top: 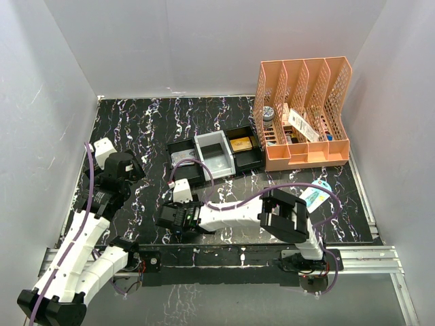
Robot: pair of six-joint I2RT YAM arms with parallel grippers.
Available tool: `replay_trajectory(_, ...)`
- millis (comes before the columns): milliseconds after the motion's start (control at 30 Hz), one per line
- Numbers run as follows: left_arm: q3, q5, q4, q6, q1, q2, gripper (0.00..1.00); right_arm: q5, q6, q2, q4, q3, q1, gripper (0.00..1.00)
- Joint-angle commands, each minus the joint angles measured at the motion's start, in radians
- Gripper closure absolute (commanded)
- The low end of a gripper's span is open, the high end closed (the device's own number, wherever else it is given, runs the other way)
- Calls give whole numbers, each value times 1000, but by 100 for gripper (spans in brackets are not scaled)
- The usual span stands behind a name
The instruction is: Take the credit cards out of the card holder
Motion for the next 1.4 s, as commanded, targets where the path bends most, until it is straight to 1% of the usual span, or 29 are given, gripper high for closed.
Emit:
replay_trajectory(0, 7, -25, -11, 2, 4, -13, 1, 19, 40, 17, -29, 48, -15, 39)
replay_trajectory(100, 6, -22, -5, 7, 4, -11, 1, 2, 60, 38, -28, 45, -19, 38)
replay_trajectory(200, 8, -20, -7, 8, 4, -2, 1, 8, 91, 62, -62, 48, -20, 38)
replay_trajectory(300, 8, -18, -8, 8, 3, 2, 1, 3, 109, 60, -66, 22, -23, 41)
replay_trajectory(367, 8, -16, -8, 8, 4, 4, 1, -25, 104, 30, -17, -27, -24, 41)
replay_trajectory(433, 8, -13, -7, 10, 4, 4, 1, -87, 82, -12, 84, -96, -31, 41)
replay_trajectory(533, 7, -6, -7, 11, 4, 6, 1, -174, 69, -67, 214, -181, -47, 36)
replay_trajectory(600, 6, -4, -7, 12, 4, 8, 1, -197, 73, -82, 234, -199, -57, 33)
replay_trajectory(700, 6, -2, -7, 14, 4, 14, 1, -193, 86, -92, 225, -207, -66, 33)
replay_trajectory(867, 8, 2, -7, 15, 4, 21, 1, -194, 95, -75, 193, -200, -68, 36)
replay_trajectory(967, 8, 2, -6, 16, 4, 23, 1, -172, 120, -47, 127, -166, -69, 39)
replay_trajectory(1033, 9, 1, -7, 16, 4, 23, 1, -167, 132, -45, 117, -162, -71, 41)
replay_trajectory(1167, 7, 4, -8, 17, 4, 23, 1, -195, 106, -85, 185, -193, -72, 45)
replay_trajectory(1367, 6, 9, -8, 17, 4, 24, 1, -345, 52, -155, 348, -280, -119, 58)
